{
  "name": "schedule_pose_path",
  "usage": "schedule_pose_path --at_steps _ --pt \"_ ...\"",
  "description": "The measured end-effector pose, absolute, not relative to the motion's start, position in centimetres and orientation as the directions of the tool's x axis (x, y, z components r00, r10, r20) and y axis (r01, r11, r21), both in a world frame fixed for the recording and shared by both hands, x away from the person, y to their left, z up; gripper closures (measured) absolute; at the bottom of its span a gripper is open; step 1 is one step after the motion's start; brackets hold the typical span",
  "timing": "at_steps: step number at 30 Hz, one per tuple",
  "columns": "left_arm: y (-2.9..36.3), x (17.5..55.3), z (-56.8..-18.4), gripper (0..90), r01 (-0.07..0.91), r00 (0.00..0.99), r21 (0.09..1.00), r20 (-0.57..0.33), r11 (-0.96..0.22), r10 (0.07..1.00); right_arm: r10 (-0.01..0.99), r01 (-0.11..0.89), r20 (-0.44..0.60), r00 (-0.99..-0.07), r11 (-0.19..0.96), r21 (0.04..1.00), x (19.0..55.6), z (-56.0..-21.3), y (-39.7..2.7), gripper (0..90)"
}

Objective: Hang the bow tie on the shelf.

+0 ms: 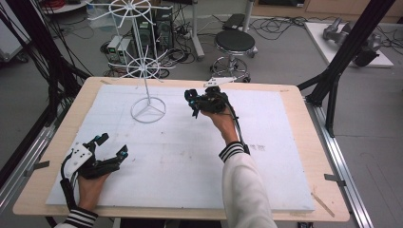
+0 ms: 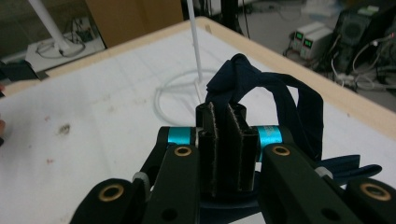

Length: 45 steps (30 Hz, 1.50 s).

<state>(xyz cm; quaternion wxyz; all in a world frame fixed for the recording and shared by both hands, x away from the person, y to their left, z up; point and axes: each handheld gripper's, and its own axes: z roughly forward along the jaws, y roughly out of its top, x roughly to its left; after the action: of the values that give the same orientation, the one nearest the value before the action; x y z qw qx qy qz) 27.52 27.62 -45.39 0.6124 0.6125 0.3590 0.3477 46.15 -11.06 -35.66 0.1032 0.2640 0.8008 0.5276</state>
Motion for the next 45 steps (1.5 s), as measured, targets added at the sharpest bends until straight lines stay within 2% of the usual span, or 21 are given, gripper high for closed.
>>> schedule_pose_path --at_steps 9,33,45 --pt "27.6 27.5 -45.4 13.9 0.014 0.500 1.000 -0.014 0.008 0.866 0.542 0.258 0.108 -0.834 0.209 0.943 45.5 -34.7 -10.9 83.7" --pt "27.6 27.5 -45.4 13.9 0.012 0.501 1.000 -0.014 0.009 0.865 0.556 0.188 0.071 -0.828 0.157 0.969 44.7 -33.2 -9.9 84.0" --pt "27.6 27.5 -45.4 13.9 0.013 0.502 1.000 -0.013 0.008 0.865 0.530 0.154 0.057 -0.846 0.142 0.978 44.3 -31.9 -8.4 84.0"
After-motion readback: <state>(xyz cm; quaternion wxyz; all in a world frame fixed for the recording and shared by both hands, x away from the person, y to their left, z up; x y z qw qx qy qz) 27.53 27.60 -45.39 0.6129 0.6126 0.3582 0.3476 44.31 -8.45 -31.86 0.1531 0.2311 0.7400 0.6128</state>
